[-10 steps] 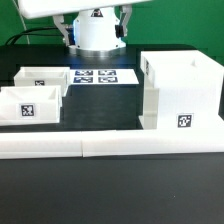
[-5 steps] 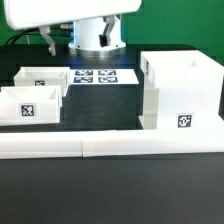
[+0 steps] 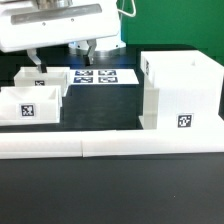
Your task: Assemble drawer
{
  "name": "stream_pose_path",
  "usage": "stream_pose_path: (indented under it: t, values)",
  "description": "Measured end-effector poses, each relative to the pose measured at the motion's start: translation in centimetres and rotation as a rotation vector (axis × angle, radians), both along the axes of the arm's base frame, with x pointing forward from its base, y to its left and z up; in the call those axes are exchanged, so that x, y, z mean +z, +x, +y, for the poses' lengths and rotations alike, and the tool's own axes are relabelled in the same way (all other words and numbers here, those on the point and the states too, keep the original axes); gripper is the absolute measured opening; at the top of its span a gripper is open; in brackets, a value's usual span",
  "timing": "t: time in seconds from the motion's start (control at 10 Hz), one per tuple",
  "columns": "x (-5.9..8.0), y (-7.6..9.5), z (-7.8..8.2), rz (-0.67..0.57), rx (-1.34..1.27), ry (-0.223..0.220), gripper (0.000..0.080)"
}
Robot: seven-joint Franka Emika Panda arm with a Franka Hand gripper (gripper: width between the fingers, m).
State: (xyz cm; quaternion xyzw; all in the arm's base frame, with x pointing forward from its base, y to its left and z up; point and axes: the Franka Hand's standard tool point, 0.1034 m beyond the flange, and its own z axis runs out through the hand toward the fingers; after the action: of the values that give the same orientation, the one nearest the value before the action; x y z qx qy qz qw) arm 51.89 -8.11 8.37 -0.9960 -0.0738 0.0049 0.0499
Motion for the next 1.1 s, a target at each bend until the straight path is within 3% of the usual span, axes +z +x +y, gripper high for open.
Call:
stream_pose_path:
  t: [0.4,0.6,1.1]
  values:
    - [-0.7,-0.6,-0.6,0.020,-0.037,0.010,0.0649]
    - [-2.8,-1.8,-0.8,0.033,-0.065,-0.009,0.0649]
    - [-6.5,-2.3,-1.5,0.020,-0.073,-0.057,0.0649]
